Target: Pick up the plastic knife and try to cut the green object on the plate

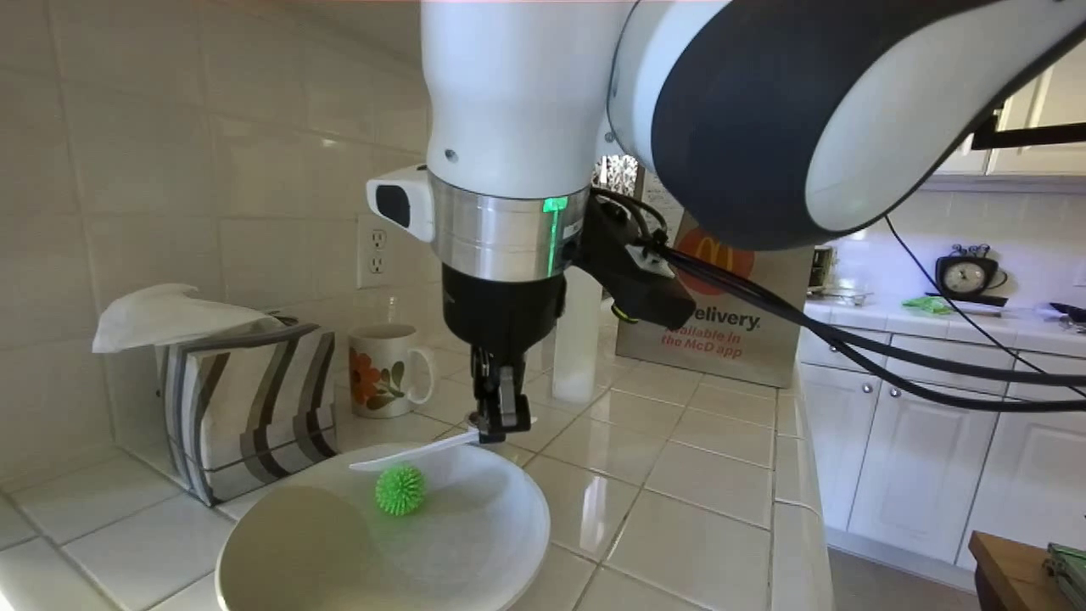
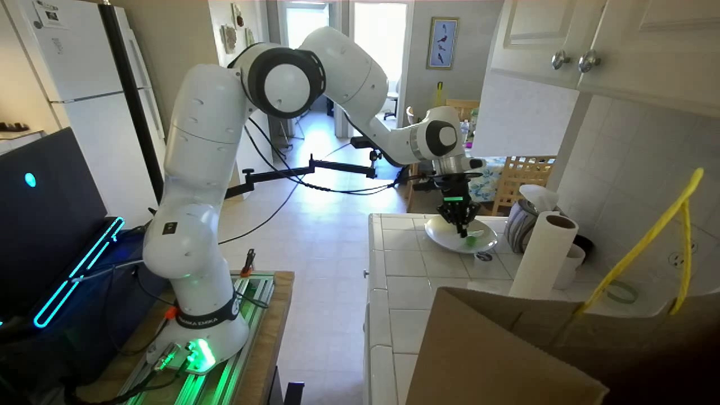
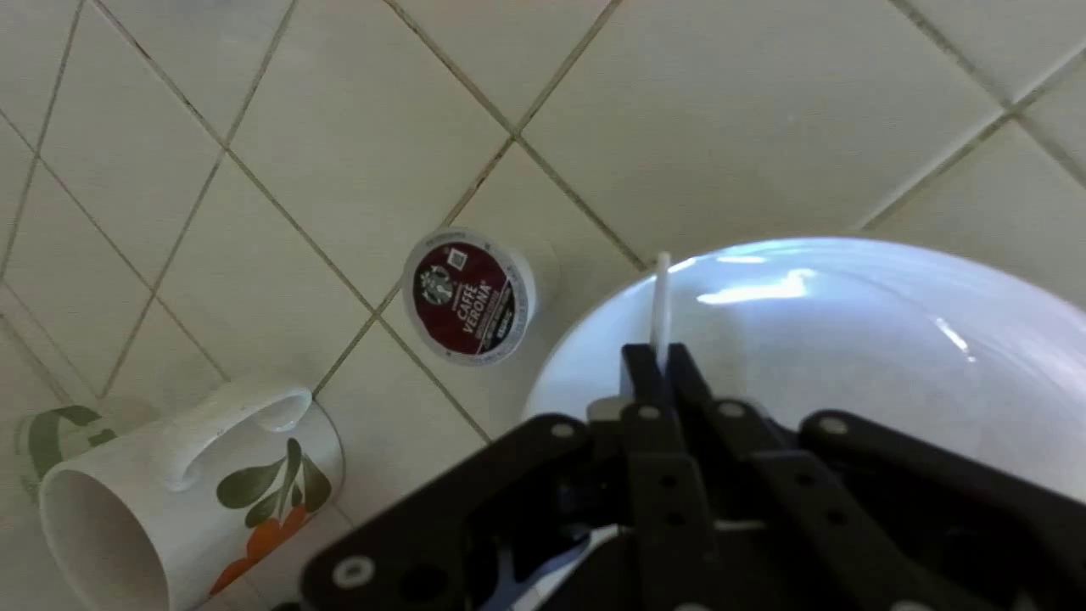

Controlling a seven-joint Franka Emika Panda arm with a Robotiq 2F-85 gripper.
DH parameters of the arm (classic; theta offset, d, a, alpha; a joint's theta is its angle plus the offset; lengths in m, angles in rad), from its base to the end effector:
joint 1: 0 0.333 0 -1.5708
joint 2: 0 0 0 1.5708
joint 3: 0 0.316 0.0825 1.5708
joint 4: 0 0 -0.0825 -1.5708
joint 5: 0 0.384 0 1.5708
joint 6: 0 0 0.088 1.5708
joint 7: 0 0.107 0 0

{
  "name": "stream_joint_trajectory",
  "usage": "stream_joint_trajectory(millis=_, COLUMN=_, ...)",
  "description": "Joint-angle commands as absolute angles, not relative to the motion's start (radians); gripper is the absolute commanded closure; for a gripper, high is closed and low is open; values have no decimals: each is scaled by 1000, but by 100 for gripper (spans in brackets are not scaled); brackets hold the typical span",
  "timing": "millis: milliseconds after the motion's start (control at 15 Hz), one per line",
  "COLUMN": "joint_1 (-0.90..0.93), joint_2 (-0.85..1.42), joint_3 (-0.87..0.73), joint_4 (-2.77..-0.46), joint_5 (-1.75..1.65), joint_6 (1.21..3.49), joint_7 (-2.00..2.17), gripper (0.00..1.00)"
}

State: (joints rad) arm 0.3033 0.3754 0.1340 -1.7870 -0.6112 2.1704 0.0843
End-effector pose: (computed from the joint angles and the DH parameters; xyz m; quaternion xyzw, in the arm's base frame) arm 0.6010 0.2488 0.3515 0.9166 0.3299 0.0663 0.2161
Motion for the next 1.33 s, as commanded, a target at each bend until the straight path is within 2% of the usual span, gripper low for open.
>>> stream_joint_trajectory(millis=0, joint_1=322, joint_2=327, joint_3=134, joint_4=-1822, joint_5=-622, joint_6=2149, joint_7=109, gripper=99)
stream_joint_trajectory(millis=533, joint_1=317, joint_2=240, joint_3=157, joint_4=-1905, joint_5=-610, joint_6=2117, joint_7=146, gripper=99)
stream_joint_trajectory(millis=1267, joint_1=310, joint_2=265, joint_3=159, joint_4=-1913, joint_5=-608, joint_6=2128, joint_7=168, gripper=99)
